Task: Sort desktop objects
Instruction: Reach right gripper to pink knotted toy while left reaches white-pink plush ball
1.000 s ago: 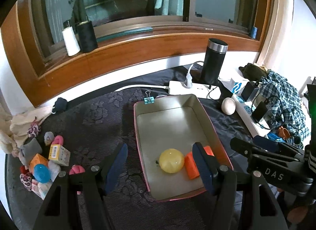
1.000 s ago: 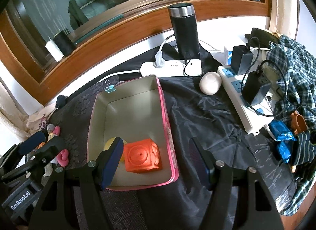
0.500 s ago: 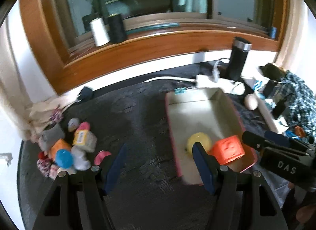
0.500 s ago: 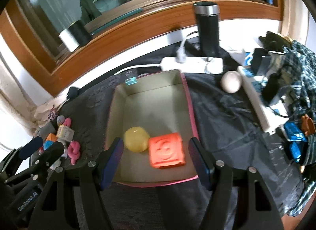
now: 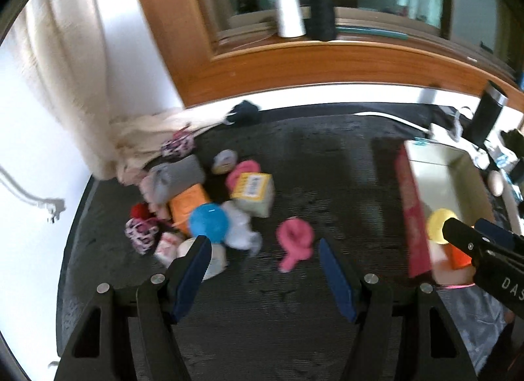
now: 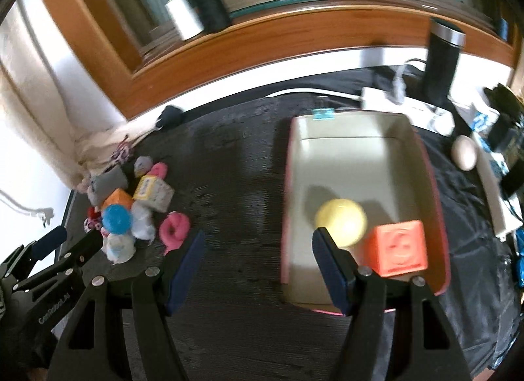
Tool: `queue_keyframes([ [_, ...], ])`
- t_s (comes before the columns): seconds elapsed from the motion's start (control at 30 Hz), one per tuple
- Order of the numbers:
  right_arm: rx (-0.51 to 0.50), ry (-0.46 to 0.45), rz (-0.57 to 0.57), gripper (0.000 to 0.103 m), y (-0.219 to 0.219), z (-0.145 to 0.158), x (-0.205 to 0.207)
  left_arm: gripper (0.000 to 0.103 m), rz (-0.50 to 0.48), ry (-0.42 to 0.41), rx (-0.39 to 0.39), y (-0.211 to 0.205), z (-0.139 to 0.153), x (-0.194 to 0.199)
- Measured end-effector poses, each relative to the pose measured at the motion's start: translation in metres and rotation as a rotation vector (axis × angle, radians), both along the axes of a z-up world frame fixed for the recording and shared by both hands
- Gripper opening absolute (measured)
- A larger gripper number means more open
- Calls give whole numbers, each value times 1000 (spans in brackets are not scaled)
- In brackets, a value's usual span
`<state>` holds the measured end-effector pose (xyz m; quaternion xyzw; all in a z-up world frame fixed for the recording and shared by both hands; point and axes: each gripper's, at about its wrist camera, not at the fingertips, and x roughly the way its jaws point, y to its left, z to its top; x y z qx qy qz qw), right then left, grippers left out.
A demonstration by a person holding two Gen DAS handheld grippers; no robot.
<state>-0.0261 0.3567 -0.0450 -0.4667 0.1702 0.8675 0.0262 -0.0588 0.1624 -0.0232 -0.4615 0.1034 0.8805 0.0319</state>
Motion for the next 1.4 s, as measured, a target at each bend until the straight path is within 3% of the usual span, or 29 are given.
queue_keyframes([
  [0.3,14,-38,75,72,-54,-9,-29,70,88,-83,69,-64,-24,-22],
  [0.6,6,-121,124,73,-90,-35,-51,70,253,-239,129,-149,-81,-37],
  [0.8,15,-174,151,74,-111,-55,-68,70,305,-289,189,-184,-103,-42],
  [1.1,78,-235,179,74,-131,-82,-95,70,175,-337,335,-159,-113,-53],
  [1.2,95,-259,180,74,-130,-93,-103,78,128,-346,384,-147,-114,-59],
  [1.4,112,-282,213,74,-134,-108,-115,78,61,-374,438,-126,-119,-67],
])
